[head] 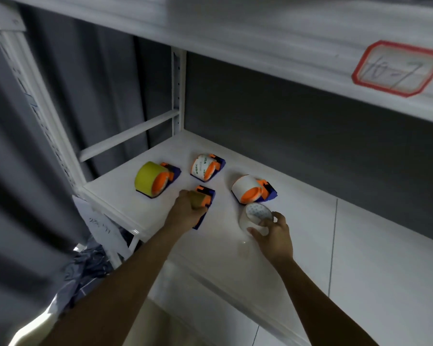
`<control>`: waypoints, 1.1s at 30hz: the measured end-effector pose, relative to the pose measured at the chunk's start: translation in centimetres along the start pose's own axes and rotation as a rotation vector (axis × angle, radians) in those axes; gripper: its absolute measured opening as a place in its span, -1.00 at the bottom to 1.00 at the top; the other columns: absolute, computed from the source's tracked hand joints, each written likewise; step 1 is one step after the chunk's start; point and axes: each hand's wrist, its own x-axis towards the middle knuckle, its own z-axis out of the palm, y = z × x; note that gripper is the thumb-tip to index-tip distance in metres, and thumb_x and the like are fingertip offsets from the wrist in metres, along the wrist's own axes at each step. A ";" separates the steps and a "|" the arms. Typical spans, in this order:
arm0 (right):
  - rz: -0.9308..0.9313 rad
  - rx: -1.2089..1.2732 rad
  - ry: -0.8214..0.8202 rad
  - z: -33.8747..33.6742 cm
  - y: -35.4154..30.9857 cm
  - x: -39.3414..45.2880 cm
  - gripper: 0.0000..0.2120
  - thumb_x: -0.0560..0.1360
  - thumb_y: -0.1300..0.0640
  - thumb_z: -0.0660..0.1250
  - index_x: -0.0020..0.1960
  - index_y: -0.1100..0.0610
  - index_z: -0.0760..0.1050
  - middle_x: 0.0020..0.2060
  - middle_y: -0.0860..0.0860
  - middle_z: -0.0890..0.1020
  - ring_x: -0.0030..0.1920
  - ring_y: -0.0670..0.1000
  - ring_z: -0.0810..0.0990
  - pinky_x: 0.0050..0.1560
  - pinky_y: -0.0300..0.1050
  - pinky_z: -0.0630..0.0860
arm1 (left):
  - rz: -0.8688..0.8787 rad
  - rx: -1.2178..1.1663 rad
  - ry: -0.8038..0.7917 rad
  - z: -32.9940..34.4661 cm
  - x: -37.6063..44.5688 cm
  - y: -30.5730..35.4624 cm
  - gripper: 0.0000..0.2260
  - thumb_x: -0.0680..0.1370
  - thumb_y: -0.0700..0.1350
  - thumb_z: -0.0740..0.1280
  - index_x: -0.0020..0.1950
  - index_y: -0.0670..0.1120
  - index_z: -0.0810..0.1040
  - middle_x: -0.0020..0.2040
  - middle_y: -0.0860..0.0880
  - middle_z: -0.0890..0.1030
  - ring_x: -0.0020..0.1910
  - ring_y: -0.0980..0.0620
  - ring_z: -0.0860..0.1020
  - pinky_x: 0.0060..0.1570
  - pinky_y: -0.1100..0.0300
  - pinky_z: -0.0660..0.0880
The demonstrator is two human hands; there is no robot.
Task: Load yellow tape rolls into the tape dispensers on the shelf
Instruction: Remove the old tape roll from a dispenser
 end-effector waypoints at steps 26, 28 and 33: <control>-0.228 0.689 -0.497 -0.4 -13.4 -1.3 -0.90 0.58 0.06 0.21 0.04 -0.11 0.33 -0.14 0.01 0.59 -0.17 -0.05 0.59 -0.16 -0.13 0.57 | 0.090 -0.471 0.174 -4.8 -4.6 0.4 -0.53 0.49 -0.21 0.35 0.36 -0.14 0.27 0.12 -0.02 0.51 0.00 0.14 0.52 -0.17 0.37 0.51; -0.166 0.792 -0.499 -0.2 -14.5 -1.4 -0.92 0.59 0.01 0.19 0.05 -0.09 0.30 -0.08 0.04 0.58 -0.08 -0.02 0.59 -0.15 -0.19 0.56 | 0.049 -0.531 0.162 -5.5 -4.5 0.2 -0.57 0.50 -0.23 0.32 0.34 -0.18 0.30 0.19 -0.14 0.51 0.08 -0.03 0.54 -0.04 0.14 0.55; -0.081 0.926 -0.612 -0.4 -15.9 -1.0 -0.71 0.60 -0.08 0.13 0.29 -0.05 0.29 0.14 -0.05 0.53 0.12 -0.02 0.57 0.02 -0.12 0.56 | 0.039 -0.698 0.107 -6.4 -4.8 0.3 -0.55 0.35 -0.16 0.33 0.23 -0.11 0.38 0.10 -0.11 0.56 -0.02 -0.01 0.56 -0.13 0.12 0.54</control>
